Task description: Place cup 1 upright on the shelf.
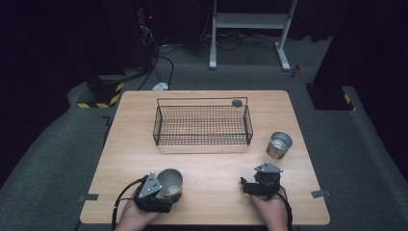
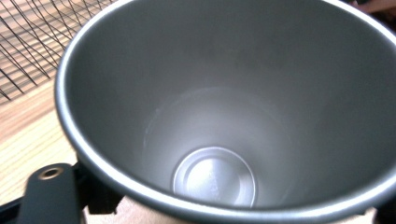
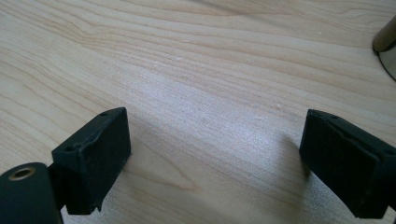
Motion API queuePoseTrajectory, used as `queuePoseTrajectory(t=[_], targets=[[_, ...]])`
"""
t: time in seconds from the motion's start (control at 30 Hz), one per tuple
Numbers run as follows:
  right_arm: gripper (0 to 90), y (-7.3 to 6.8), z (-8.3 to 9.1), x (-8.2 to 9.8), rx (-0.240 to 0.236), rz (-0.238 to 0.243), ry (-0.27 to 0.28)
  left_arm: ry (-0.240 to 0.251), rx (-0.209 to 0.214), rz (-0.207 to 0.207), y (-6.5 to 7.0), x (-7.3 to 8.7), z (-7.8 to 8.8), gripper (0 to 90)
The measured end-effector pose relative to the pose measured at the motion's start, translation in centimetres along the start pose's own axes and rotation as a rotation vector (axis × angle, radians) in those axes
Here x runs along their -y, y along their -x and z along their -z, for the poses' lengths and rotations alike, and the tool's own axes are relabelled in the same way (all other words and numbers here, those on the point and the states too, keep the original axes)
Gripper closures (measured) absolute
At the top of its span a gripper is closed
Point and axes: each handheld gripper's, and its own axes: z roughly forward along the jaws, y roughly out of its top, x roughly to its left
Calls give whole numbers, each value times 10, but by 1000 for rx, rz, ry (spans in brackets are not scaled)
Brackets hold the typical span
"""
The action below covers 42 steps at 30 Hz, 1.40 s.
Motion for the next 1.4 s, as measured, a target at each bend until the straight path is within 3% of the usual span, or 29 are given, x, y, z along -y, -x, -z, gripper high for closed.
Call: queuePoseTrajectory(t=[0.1, 0.23, 0.43, 1.4], targets=[[89, 0, 0, 0, 0, 3, 1, -12, -10, 8, 0, -2, -7, 57], [89, 0, 0, 0, 0, 1, 0, 1, -4, 5, 2, -2, -8, 152], [89, 0, 0, 0, 0, 0, 0, 1, -21, 7, 2, -2, -7, 168], [89, 0, 0, 0, 0, 0, 0, 109, -67, 24, -5, -18, 17, 171]])
